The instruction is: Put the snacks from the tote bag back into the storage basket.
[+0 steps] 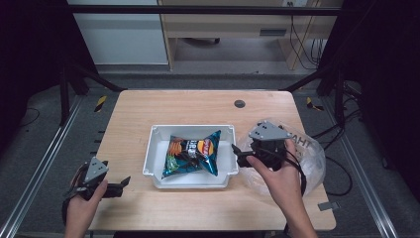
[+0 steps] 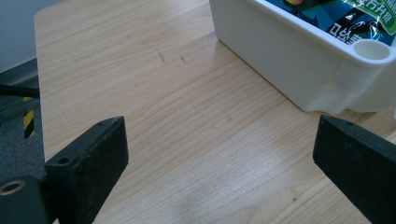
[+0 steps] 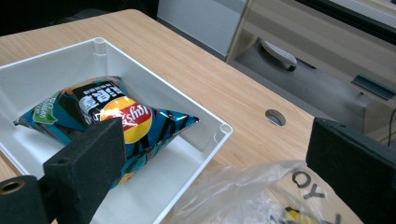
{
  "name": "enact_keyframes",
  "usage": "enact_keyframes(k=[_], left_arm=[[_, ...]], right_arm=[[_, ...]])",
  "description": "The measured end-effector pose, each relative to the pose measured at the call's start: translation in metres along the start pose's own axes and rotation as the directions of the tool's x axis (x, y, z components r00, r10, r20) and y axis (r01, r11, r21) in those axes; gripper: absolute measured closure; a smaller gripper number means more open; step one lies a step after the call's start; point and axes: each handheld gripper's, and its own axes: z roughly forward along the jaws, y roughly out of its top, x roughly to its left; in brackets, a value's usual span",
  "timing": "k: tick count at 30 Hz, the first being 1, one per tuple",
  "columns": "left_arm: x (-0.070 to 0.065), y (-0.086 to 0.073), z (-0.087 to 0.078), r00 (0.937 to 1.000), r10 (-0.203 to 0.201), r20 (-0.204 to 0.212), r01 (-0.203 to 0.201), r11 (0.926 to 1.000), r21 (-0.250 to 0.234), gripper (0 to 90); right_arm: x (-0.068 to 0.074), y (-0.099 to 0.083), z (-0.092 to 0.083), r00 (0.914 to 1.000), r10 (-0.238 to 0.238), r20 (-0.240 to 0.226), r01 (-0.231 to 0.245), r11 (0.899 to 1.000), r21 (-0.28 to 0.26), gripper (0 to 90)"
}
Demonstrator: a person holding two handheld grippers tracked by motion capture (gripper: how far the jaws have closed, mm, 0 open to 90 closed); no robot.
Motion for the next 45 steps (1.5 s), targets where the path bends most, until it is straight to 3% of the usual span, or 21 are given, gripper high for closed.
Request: enact_keyframes(k=[28,45], left_arm=[[-0.001,0.000,0.000,1.0000,-0.001,-0.004,0.001,1.0000,-0.003,3.0],[-0.001,0.000,0.000,1.0000,0.001,-0.002,-0.001,1.0000,-0.001,2.9]], right_arm=[[-0.007,-0.040,-0.021,0.9953,0.071,0.065,-0.074,0.996,0.040,5.3],[-0.010,-0.080,-0.020,0.9845,0.147,0.096,-0.156,0.984,0.091,5.3]])
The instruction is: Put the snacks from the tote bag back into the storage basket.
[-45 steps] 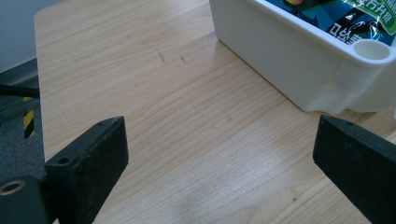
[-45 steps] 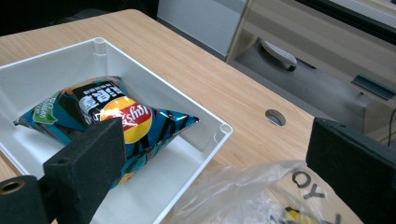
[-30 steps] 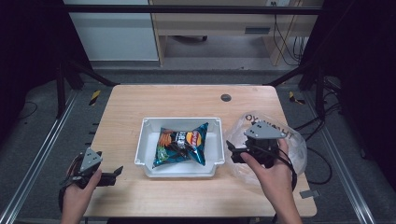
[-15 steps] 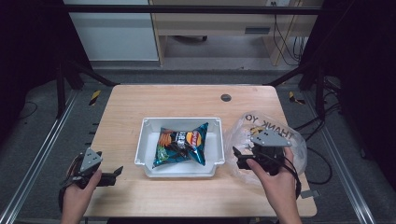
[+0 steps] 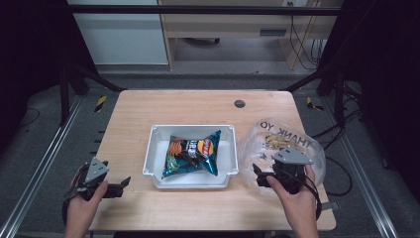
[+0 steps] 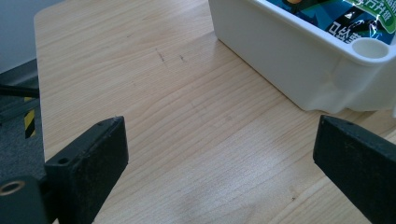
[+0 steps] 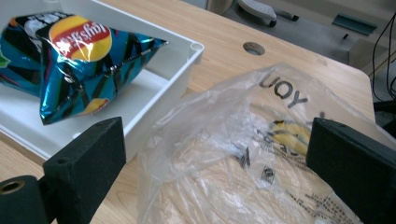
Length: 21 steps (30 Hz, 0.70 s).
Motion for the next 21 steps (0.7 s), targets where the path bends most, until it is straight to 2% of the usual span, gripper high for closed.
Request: enact_keyframes(k=[12,21], left_arm=[[-0.001,0.000,0.000,1.0000,0.002,0.000,-0.002,1.0000,0.002,2.9],[-0.001,0.000,0.000,1.0000,0.005,0.000,-0.005,1.0000,0.005,2.9]], right_arm=[[-0.006,-0.025,0.011,0.9994,0.034,0.006,-0.034,0.999,0.038,5.3],[-0.012,-0.035,0.023,0.9985,0.052,0.014,-0.053,0.997,0.052,5.6]])
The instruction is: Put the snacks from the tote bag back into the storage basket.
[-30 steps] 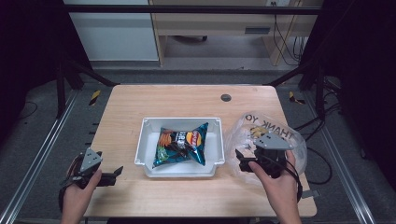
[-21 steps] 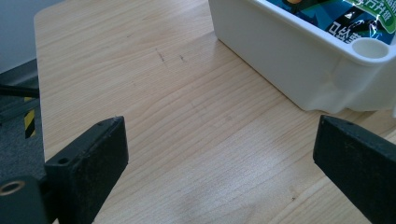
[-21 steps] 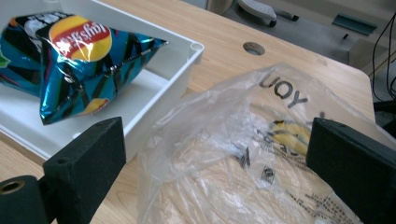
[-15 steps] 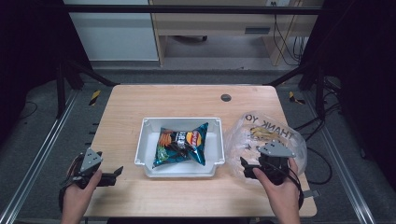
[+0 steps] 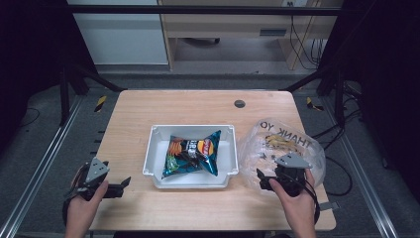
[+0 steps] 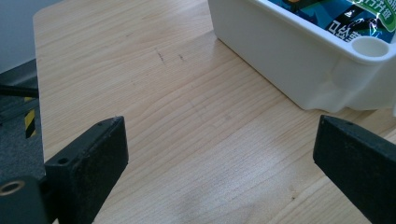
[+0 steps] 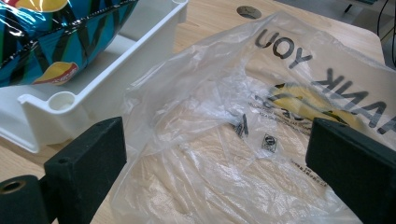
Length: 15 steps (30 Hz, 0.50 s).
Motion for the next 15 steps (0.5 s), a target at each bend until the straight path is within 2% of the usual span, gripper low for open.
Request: enact_keyframes(k=[9,15], left_arm=[[0.000,0.000,0.000,1.0000,0.000,0.001,0.000,1.0000,0.000,2.8],[0.000,0.000,0.000,1.0000,-0.001,0.000,0.001,1.0000,0.000,2.7]], right_arm=[[-0.002,-0.002,0.015,0.9999,0.013,0.006,-0.013,1.000,0.000,5.7],[-0.003,-0.003,0.031,0.9998,0.019,0.001,-0.019,1.000,0.024,5.7]])
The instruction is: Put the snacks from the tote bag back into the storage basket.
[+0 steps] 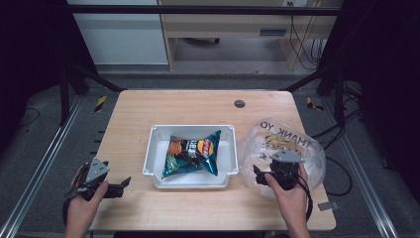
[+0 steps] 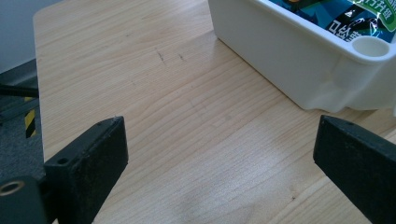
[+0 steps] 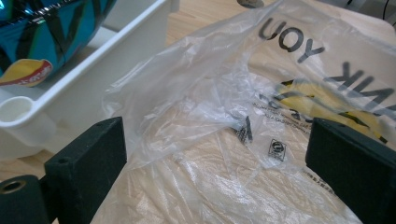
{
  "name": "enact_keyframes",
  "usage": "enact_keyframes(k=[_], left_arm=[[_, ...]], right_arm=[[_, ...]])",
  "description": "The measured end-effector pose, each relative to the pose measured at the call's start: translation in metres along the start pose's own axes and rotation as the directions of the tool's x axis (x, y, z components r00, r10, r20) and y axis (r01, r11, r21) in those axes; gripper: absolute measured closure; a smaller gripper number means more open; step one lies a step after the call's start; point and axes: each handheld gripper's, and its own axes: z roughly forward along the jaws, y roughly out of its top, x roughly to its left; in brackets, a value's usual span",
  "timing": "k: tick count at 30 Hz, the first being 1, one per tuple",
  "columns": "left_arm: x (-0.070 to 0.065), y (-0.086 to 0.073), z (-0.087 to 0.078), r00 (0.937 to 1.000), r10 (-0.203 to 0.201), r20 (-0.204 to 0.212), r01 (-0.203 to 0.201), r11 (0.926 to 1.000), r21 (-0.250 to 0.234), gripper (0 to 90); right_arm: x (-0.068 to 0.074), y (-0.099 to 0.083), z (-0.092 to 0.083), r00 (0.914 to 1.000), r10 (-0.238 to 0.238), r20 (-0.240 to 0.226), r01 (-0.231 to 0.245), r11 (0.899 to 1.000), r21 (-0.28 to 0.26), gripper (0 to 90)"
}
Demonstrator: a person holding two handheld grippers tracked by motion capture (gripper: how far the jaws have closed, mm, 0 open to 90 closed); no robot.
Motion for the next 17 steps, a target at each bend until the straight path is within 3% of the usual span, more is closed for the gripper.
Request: enact_keyframes(k=[11,17], left_arm=[[0.000,0.000,0.000,1.0000,-0.002,-0.002,0.002,1.0000,-0.001,2.7],[-0.001,0.000,0.001,1.0000,0.001,0.000,-0.001,1.0000,0.000,2.6]], right_arm=[[-0.006,-0.011,0.022,0.9981,0.049,0.037,-0.050,0.998,0.043,6.4],[-0.007,-0.016,0.023,0.9970,0.054,0.055,-0.055,0.998,0.021,6.3]])
